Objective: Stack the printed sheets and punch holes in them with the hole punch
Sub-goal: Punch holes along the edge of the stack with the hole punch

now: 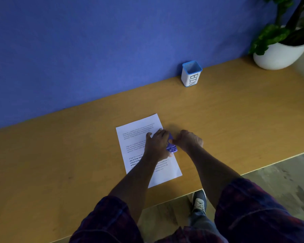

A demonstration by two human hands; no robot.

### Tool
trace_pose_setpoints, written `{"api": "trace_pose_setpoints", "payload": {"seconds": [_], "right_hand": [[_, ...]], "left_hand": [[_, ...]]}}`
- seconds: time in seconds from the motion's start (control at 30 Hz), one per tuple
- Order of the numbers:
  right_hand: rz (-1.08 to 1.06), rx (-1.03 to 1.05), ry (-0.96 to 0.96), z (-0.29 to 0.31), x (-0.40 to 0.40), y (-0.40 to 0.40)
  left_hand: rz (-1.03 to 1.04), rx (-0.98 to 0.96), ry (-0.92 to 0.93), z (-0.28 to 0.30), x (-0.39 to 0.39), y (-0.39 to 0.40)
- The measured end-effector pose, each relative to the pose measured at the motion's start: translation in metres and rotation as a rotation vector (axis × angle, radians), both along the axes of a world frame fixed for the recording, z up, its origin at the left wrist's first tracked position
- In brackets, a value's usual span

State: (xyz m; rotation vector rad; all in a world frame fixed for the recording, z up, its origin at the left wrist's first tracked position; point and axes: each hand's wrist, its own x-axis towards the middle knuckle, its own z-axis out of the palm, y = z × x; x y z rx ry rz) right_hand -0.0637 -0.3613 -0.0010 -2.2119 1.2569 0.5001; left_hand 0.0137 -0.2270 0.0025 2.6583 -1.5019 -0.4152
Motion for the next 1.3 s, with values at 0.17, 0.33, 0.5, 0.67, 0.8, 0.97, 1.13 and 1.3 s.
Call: {"api": "trace_pose_setpoints", "payload": {"seconds": [0.17,0.33,0.5,0.67,0.8,0.97,1.13,1.3], "right_hand": [[0.065,-0.044,0.045,0.013,0.011,0.001],[0.093,-0.063,0.017,0.023,0.016,0.009],[0.122,-0.119,-0.133,0.013,0.003,0.03],[0.097,-0.129,-0.213,0.006,-0.001,0.034],[0.078,-0.102,-0.217,0.002,-0.001,0.034],[0.039,-0.087,-0.252,-0.001,-0.003,0.035],[0.036,-0.099,-0.264,-0.002,-0.003,0.035],[0.029,-0.111,-0.27,-0.003,-0.005,0.034]], "left_hand": [[0.037,-0.052,0.052,0.001,-0.002,0.002],[0.055,-0.1,0.062,-0.003,0.001,0.009],[0.108,-0.098,0.074,-0.011,-0.003,0.013],[0.194,-0.142,0.077,-0.021,-0.005,0.022],[0.466,-0.16,0.073,-0.025,-0.003,0.049],[0.821,-0.021,-0.002,-0.03,0.0,0.094],[0.98,0.055,0.053,-0.026,-0.004,0.106],[1.161,0.041,0.255,-0.016,0.007,0.091]]}}
